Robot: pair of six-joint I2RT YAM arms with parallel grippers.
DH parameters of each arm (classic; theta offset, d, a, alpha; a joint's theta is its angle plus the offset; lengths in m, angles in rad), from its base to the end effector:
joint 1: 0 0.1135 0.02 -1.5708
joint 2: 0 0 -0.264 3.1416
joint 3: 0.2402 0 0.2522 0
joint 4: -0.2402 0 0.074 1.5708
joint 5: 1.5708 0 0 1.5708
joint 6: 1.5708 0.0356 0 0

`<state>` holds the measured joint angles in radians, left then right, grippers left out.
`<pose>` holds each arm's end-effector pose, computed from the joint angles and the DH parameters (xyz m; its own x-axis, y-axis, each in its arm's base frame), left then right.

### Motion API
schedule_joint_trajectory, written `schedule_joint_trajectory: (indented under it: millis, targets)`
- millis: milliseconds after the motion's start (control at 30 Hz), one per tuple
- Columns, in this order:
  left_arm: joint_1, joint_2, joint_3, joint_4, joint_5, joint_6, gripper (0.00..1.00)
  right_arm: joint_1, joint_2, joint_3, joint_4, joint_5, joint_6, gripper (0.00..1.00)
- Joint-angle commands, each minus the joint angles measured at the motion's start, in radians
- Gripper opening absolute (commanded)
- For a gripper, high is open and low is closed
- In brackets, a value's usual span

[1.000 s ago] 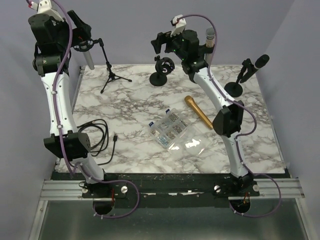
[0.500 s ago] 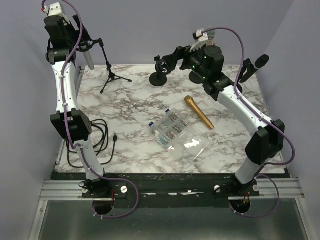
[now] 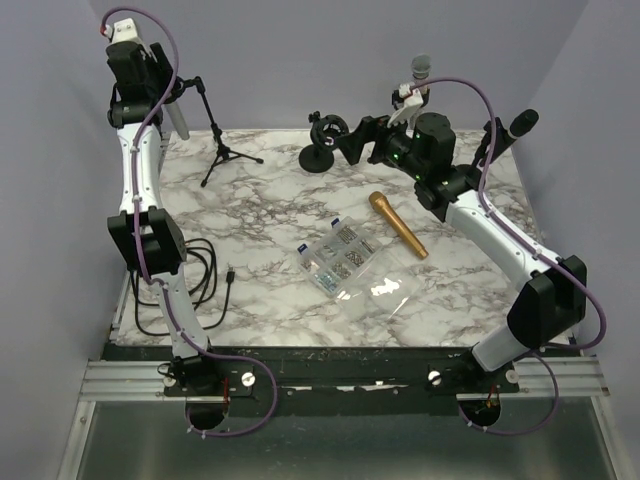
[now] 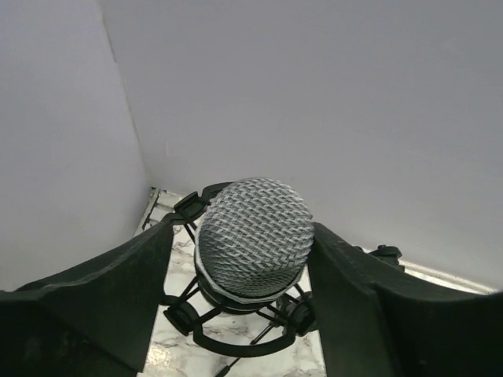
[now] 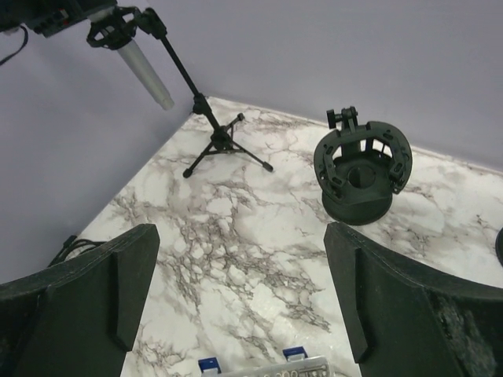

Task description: Remove the microphone from the stand

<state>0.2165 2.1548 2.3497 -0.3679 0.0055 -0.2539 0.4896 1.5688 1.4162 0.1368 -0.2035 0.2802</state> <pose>0.4905 0.1077 0.4212 -0.1101 -0.2814 -0.9533 -0.2450 0.9372 -0.2483 0.3316 0.1848 0.3978 -0.1901 0.2056 -0.9600 -0.6101 0.7413 0.2796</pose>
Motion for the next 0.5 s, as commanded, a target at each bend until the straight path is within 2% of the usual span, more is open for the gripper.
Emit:
schedule_joint_trajectory:
  millis: [0, 67, 133, 467]
  targets:
    - [-0.027, -0.015, -0.003, 0.067, -0.068, 0.074, 0.57, 0.004, -0.036, -0.031, -0.025, -0.002, 0.011, 0.94]
    - [-0.029, -0.016, 0.009, 0.057, -0.065, 0.077, 0.42, 0.004, -0.046, -0.033, -0.03, -0.003, 0.011, 0.94]
    - [-0.035, -0.021, 0.021, 0.05, -0.053, 0.085, 0.33, 0.004, -0.055, -0.037, -0.029, 0.005, 0.009, 0.94]
    - [-0.072, -0.102, 0.126, 0.022, -0.093, 0.136, 0.08, 0.004, -0.081, -0.057, -0.062, 0.027, 0.006, 0.94]
